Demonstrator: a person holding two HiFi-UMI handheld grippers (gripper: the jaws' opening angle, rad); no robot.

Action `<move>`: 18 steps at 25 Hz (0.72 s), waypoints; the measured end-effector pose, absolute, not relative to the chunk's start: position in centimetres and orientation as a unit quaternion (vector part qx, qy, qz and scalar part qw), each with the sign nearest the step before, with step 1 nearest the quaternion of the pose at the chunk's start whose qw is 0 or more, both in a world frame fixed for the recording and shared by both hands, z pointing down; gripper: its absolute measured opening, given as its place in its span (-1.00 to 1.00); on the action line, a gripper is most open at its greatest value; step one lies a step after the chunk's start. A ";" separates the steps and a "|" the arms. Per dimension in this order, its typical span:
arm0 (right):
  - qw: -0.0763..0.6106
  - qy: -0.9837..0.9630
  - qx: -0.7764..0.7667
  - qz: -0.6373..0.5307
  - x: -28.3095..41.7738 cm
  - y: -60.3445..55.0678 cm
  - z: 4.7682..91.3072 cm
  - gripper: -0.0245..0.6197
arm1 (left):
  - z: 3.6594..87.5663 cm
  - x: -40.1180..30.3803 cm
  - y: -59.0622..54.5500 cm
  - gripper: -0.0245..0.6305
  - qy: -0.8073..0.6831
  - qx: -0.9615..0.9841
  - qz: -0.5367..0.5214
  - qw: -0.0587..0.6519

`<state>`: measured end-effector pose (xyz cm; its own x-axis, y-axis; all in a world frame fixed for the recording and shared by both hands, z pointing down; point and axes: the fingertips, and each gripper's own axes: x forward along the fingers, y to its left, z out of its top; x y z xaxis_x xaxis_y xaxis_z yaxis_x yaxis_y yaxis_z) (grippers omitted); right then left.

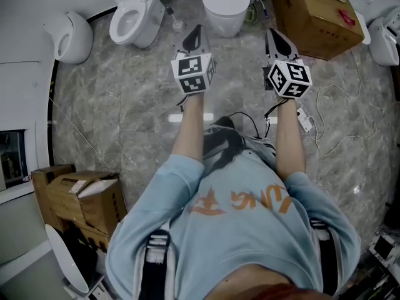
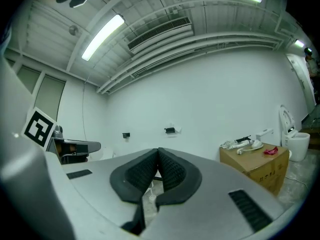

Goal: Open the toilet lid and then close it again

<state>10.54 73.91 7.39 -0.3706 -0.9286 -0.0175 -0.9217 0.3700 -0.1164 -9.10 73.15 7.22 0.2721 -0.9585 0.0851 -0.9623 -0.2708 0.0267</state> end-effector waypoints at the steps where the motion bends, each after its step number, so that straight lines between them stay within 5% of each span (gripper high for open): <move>1: 0.036 0.829 -0.556 -0.044 10.3 73.8 7.7 -0.88 | 7.4 -9.7 73.0 -0.85 -0.608 0.793 0.026 0.039; 18: 0.033 0.817 -0.575 -0.017 11.8 58.9 10.0 -0.88 | 8.4 -10.4 55.7 -0.85 -0.586 0.810 -0.005 0.021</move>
